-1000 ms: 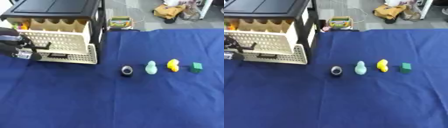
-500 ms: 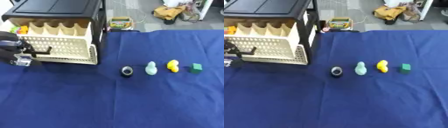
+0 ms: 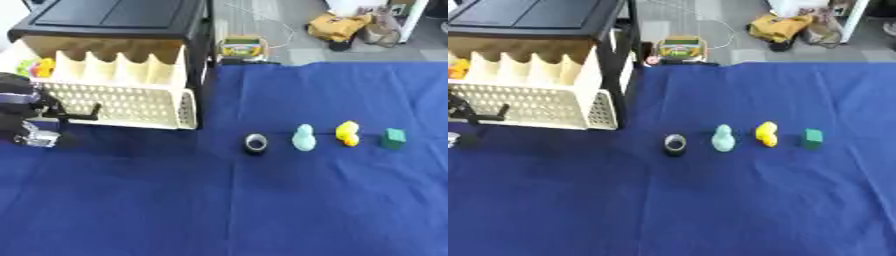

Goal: Pick up objects from table and place into drawer.

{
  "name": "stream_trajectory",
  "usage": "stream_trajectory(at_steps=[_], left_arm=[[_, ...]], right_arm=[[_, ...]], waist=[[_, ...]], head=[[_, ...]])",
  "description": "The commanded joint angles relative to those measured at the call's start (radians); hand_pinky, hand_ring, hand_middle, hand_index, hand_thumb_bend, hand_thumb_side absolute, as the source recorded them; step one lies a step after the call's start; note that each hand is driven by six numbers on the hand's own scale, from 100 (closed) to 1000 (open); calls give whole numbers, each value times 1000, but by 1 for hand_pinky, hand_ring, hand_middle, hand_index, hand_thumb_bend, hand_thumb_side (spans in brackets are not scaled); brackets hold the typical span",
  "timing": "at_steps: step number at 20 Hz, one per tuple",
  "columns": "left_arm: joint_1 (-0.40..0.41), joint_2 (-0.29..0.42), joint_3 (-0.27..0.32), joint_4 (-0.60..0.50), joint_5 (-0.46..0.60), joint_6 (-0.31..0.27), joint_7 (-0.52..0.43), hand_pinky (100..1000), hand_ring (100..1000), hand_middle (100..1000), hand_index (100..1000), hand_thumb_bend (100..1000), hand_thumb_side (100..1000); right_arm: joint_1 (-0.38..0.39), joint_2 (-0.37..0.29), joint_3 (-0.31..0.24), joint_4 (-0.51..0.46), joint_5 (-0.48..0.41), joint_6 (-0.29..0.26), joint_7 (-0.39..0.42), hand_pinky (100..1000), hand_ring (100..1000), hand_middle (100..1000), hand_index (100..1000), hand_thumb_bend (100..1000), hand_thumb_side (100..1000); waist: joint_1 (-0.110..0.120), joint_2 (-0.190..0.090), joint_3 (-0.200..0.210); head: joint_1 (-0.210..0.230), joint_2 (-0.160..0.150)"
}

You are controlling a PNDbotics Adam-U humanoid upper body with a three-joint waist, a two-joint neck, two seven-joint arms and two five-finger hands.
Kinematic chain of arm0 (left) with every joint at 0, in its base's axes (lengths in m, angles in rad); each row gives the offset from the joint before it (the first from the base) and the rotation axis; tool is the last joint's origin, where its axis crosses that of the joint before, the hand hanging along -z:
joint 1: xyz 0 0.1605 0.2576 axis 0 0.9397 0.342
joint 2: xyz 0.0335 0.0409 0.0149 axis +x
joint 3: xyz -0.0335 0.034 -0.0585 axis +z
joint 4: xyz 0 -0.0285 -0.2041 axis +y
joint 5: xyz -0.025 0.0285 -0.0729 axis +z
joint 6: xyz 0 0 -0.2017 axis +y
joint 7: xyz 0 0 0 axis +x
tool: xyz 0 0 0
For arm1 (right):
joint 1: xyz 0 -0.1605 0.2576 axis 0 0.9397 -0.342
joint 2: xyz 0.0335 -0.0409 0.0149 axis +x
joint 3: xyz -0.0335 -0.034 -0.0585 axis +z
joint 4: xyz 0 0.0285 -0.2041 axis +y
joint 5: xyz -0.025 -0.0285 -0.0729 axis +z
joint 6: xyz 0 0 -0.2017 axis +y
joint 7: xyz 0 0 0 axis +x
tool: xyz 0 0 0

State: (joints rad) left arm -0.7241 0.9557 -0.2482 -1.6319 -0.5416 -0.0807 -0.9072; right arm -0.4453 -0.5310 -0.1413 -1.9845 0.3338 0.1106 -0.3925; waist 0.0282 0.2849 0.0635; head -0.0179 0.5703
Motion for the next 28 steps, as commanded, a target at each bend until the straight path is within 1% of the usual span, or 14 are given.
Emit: stream_trajectory(at_steps=[1, 5, 6, 7, 8, 9, 17, 24, 28], left_arm=[[0, 47, 23, -24, -1, 8, 0, 100, 100, 100, 796, 546, 1000], [10, 49, 27, -29, -1, 12, 0, 100, 100, 100, 827, 536, 1000], [11, 49, 28, -31, 0, 13, 0, 100, 100, 100, 867, 527, 1000], [11, 48, 30, -33, 3, 16, 0, 100, 100, 100, 936, 518, 1000], [11, 47, 31, -34, 7, 20, 0, 100, 100, 100, 947, 516, 1000], [11, 46, 33, -35, 12, 26, 0, 100, 100, 100, 995, 502, 1000], [8, 49, 56, -83, 40, 61, 0, 100, 100, 100, 1000, 481, 1000], [8, 57, 90, -141, 56, 63, 0, 100, 100, 100, 1000, 460, 1000], [4, 55, 116, -170, 82, 67, 2, 100, 100, 100, 980, 424, 1000]], right_arm=[[-14, -14, -10, -15, 1, 2, -5, 617, 544, 532, 767, 344, 946], [-16, -14, -10, -15, -2, 2, -6, 617, 545, 532, 767, 343, 945], [-16, -14, -10, -15, -3, 2, -6, 617, 545, 532, 766, 344, 946], [-16, -14, -10, -15, -4, 1, -6, 617, 545, 532, 766, 343, 946], [-16, -13, -10, -15, -4, 1, -5, 617, 545, 532, 766, 344, 946], [-16, -13, -10, -15, -4, 2, -5, 617, 545, 532, 766, 343, 946], [-16, -13, -11, -15, -4, 4, -4, 617, 544, 533, 766, 343, 952], [-17, -16, -12, -15, -4, 4, -7, 617, 546, 535, 767, 338, 956], [-16, -16, -13, -15, -4, 5, -9, 617, 547, 536, 767, 337, 958]], waist=[[-1, -22, 2], [-3, -22, 2], [-3, -22, 2], [-3, -22, 3], [-3, -22, 3], [-3, -23, 3], [-5, -23, 3], [-8, -28, 7], [-10, -32, 10]], head=[[0, -1], [-1, -4], [-1, -4], [0, -4], [0, -4], [-1, -4], [0, 3], [-2, 15], [-5, 19]])
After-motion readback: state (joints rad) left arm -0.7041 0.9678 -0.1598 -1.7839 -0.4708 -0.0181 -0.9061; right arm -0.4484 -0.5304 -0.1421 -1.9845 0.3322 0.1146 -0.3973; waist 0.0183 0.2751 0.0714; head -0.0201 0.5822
